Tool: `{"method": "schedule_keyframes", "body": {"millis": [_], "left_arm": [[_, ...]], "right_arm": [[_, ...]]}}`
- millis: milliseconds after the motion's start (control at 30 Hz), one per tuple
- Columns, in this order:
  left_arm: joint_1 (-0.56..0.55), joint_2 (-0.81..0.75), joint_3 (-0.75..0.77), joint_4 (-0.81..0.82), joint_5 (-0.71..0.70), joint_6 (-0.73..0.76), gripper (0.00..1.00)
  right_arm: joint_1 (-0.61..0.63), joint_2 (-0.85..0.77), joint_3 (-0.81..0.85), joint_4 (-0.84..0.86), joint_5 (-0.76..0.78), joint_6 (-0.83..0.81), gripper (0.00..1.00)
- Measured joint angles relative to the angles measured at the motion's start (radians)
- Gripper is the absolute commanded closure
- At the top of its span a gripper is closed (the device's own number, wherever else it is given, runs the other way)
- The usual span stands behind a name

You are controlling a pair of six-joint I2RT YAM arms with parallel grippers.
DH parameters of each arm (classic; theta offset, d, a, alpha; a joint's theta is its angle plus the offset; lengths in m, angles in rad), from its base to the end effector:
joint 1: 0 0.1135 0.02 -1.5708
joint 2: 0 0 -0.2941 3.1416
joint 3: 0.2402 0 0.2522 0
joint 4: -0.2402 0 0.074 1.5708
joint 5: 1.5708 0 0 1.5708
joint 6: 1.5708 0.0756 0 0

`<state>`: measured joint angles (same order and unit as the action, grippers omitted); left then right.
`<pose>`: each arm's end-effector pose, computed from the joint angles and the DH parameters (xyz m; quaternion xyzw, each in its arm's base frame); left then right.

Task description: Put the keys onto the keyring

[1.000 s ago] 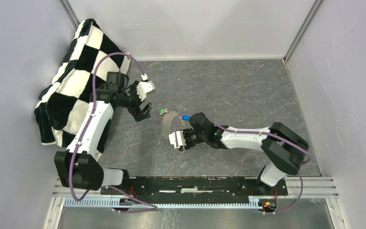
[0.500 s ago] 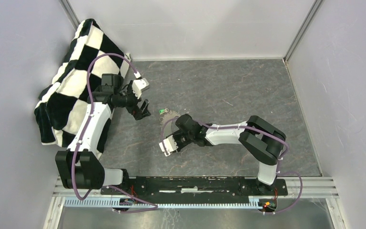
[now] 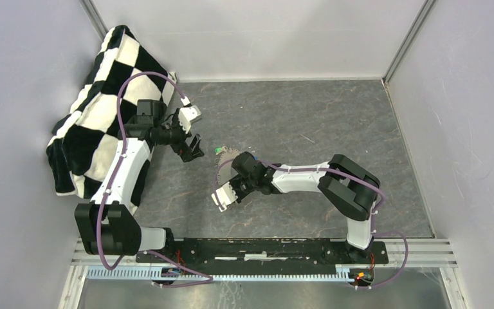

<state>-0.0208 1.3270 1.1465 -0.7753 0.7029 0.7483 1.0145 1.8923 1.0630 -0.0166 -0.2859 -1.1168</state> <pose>0.2757 -0.0546 0.3064 0.4323 0.7904 -0.2055 0.3823 0.2036 0.3677 0.1427 -0.8343 0.4037 0.1151 0.3573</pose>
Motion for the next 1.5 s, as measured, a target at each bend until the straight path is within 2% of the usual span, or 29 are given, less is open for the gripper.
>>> {"method": "schedule_keyframes", "body": {"millis": [100,300,333,400,467,600,767,967,1167,1500], "left_arm": [[0.0,0.0,0.0,0.0,0.005,0.0,0.05],[0.0,0.0,0.0,-0.003,0.008,0.001,0.07],[0.0,0.0,0.001,-0.006,0.009,0.001,0.07],[0.0,0.0,0.002,-0.015,0.013,0.002,0.07],[0.0,0.0,0.005,-0.024,0.015,0.004,0.07],[0.0,0.0,0.006,-0.036,0.016,0.01,0.06],[0.0,0.0,0.006,-0.05,0.033,0.021,0.06],[0.0,0.0,0.008,-0.057,0.033,0.027,0.06],[0.0,0.0,0.019,-0.057,0.033,0.027,0.07],[0.0,0.005,0.024,-0.057,0.032,0.027,0.08]], "right_arm": [[0.0,0.005,0.018,-0.029,0.0,-0.005,0.99],[-0.002,0.016,0.05,-0.073,-0.013,0.005,0.99],[-0.003,0.017,0.053,-0.078,-0.017,0.007,0.89],[-0.006,0.018,0.056,-0.082,-0.022,0.011,0.58],[-0.008,0.018,0.057,-0.084,-0.025,0.019,0.5],[-0.014,0.006,0.055,-0.082,-0.027,0.012,0.45],[-0.035,0.003,0.079,-0.15,-0.051,0.0,0.46],[-0.06,0.054,0.185,-0.277,-0.079,-0.019,0.55],[-0.065,0.069,0.194,-0.291,-0.099,-0.023,0.64],[-0.065,0.069,0.187,-0.293,-0.114,-0.032,0.71]]}}
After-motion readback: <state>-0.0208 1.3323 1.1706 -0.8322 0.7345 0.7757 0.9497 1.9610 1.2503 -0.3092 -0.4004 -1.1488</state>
